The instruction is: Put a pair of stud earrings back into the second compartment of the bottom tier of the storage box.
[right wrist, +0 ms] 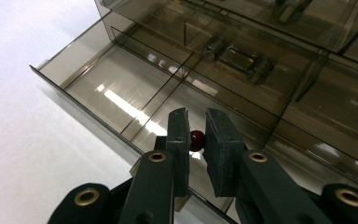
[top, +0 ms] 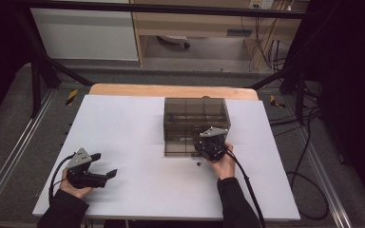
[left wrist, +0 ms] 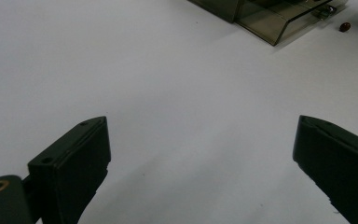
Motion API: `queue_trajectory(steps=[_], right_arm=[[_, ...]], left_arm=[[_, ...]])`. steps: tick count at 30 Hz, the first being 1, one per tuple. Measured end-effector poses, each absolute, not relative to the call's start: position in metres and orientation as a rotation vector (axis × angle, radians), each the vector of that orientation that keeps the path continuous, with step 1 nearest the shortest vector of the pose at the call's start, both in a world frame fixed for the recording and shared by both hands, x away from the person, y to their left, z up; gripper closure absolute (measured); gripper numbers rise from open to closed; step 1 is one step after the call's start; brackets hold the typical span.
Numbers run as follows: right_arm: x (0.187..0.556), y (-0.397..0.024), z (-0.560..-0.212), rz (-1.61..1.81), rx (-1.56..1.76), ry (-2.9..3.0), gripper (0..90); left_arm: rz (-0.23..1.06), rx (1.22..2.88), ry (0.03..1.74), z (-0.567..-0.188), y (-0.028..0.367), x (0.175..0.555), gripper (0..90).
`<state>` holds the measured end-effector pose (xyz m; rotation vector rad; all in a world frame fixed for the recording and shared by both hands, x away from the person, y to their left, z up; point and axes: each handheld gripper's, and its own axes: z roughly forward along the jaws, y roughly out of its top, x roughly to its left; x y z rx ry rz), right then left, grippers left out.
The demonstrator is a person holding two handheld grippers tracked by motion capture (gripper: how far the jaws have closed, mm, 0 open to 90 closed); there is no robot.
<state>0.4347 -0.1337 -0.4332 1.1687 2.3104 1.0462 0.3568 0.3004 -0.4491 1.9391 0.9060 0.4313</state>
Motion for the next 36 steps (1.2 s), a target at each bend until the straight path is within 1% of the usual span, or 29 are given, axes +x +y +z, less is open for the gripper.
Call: queue_trajectory(steps=[21,27,32,34,36], right_arm=[[0.441,-0.130,-0.444,1.038,1.200,2.306,79.2],[0.438,-0.131,-0.438,1.063,1.183,2.284,68.2],[0.433,-0.134,-0.429,1.083,1.176,2.271,54.9],[0.430,-0.135,-0.425,1.091,1.168,2.270,50.9],[0.427,-0.137,-0.421,1.112,1.163,2.268,44.7]], left_arm=[[0.433,1.940,0.905,-0.449,0.301,0.357,4.2],[0.433,1.939,0.906,-0.449,0.301,0.357,4.2],[0.433,1.939,0.907,-0.449,0.301,0.357,4.2],[0.434,1.940,0.907,-0.449,0.300,0.357,4.2],[0.434,1.939,0.908,-0.449,0.301,0.357,4.3]])
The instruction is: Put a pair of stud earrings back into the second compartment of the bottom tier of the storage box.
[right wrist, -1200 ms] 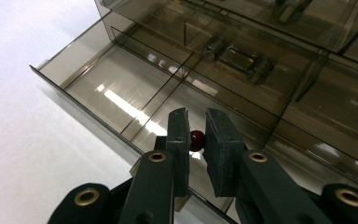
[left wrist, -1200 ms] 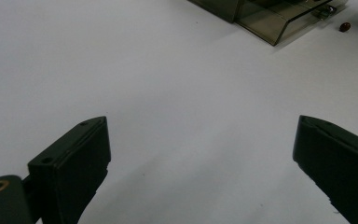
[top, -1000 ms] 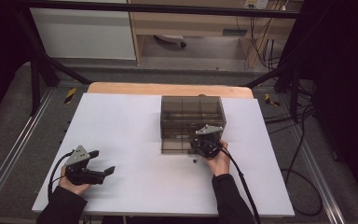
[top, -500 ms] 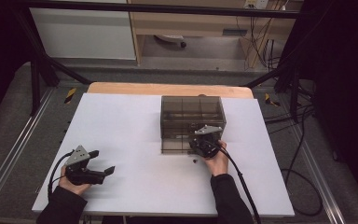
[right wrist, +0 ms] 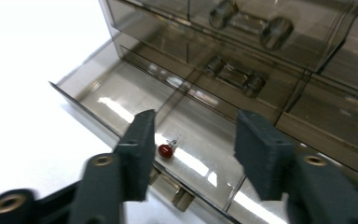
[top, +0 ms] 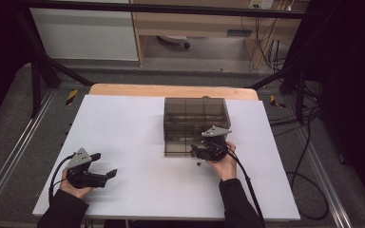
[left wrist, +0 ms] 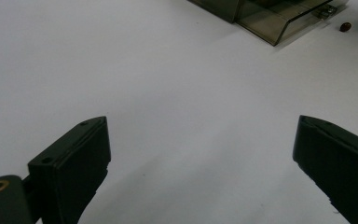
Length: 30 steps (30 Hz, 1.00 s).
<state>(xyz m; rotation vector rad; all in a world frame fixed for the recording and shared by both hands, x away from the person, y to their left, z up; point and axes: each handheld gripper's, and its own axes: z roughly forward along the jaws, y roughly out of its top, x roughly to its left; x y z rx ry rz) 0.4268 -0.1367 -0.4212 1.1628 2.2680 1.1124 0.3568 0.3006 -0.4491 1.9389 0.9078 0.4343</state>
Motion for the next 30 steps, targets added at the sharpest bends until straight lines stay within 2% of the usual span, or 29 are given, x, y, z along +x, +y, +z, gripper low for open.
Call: queue_trajectory(steps=[4,14,20,30], right_arm=[[0.421,-0.140,-0.414,1.128,1.164,2.260,32.2],[0.408,-0.145,-0.404,1.171,1.159,2.244,9.7],[0.400,-0.151,-0.402,1.188,1.180,2.239,4.9],[0.388,-0.163,-0.401,1.201,1.188,2.227,2.1]], left_arm=[[0.433,1.939,0.908,-0.449,0.301,0.357,4.2],[0.433,1.938,0.909,-0.449,0.301,0.357,4.2],[0.433,1.939,0.909,-0.449,0.300,0.357,4.2],[0.434,1.941,0.908,-0.449,0.300,0.357,4.3]])
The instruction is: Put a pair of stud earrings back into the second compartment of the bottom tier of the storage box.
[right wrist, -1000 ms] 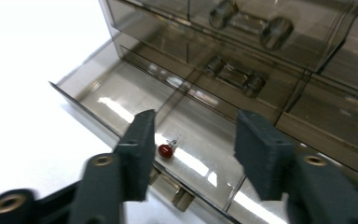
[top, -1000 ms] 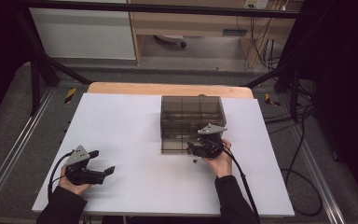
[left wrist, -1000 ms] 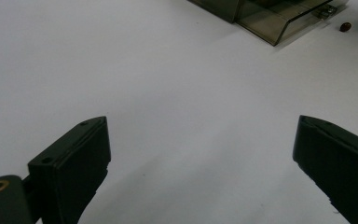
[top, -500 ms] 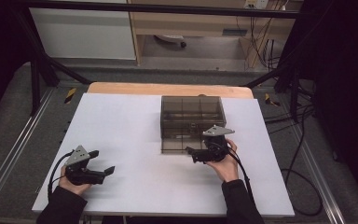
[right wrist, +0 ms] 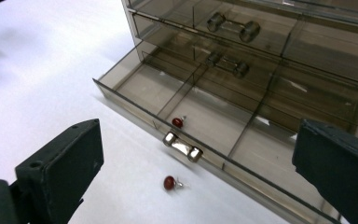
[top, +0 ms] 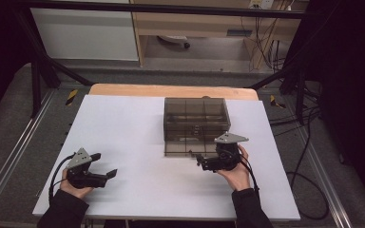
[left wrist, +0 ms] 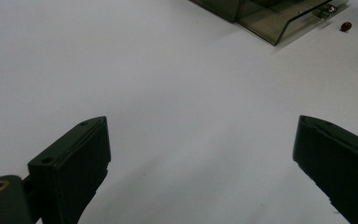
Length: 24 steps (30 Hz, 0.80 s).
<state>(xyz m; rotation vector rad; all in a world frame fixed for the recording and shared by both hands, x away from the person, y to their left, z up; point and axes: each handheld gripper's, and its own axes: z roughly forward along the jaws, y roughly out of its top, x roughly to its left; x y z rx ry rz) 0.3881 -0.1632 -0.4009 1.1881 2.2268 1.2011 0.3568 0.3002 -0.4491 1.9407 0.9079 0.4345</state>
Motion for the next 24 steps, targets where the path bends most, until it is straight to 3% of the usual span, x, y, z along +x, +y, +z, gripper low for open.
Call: queue_trajectory(steps=[24], right_arm=[[0.371,-0.167,-0.424,1.189,1.227,2.286,5.8]], left_arm=[[0.434,1.943,0.906,-0.449,0.300,0.357,4.2]])
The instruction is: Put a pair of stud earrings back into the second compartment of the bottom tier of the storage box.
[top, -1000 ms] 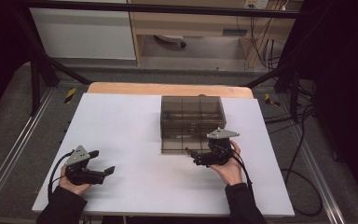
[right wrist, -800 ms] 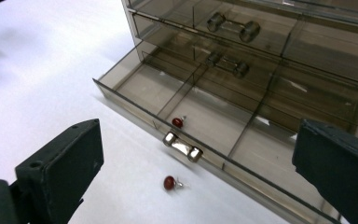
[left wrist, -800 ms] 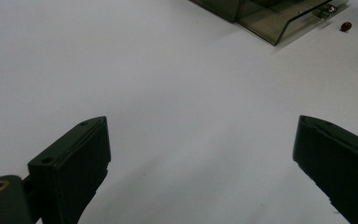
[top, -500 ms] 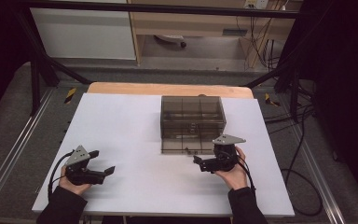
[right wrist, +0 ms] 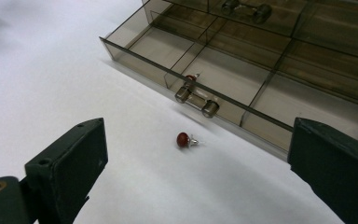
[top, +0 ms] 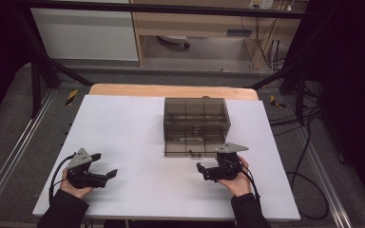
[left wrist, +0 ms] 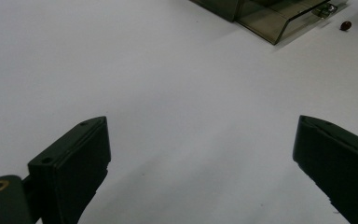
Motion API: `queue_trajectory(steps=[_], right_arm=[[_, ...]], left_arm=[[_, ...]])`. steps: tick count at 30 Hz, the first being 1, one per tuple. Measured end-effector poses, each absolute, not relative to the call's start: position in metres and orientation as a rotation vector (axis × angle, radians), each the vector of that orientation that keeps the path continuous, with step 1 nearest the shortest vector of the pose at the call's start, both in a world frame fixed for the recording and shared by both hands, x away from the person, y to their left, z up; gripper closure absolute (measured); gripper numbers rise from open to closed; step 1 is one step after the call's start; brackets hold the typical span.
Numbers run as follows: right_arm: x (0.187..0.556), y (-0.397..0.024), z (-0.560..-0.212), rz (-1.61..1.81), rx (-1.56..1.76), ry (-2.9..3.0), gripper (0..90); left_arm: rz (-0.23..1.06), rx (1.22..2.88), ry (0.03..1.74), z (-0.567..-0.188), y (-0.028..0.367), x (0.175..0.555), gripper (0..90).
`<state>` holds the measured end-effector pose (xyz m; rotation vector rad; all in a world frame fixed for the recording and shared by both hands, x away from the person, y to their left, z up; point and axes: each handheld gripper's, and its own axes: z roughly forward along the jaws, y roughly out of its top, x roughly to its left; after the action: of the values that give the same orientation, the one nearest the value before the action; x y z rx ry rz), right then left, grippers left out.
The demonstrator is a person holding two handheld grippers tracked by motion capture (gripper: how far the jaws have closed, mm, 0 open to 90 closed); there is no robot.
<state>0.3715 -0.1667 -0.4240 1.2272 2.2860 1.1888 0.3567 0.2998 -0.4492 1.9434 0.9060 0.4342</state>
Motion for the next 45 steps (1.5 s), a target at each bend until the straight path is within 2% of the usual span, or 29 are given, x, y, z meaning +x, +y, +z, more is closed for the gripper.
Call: queue_trajectory(steps=[10,29,45], right_arm=[[0.372,-0.159,-0.432,1.168,1.229,2.324,14.2],[0.377,-0.148,-0.442,1.127,1.240,2.332,42.9],[0.380,-0.142,-0.448,1.094,1.243,2.336,58.8]], left_arm=[[0.433,1.944,0.905,-0.449,0.300,0.357,4.2],[0.431,1.942,0.907,-0.449,0.300,0.357,4.2],[0.432,1.942,0.907,-0.449,0.300,0.357,4.2]])
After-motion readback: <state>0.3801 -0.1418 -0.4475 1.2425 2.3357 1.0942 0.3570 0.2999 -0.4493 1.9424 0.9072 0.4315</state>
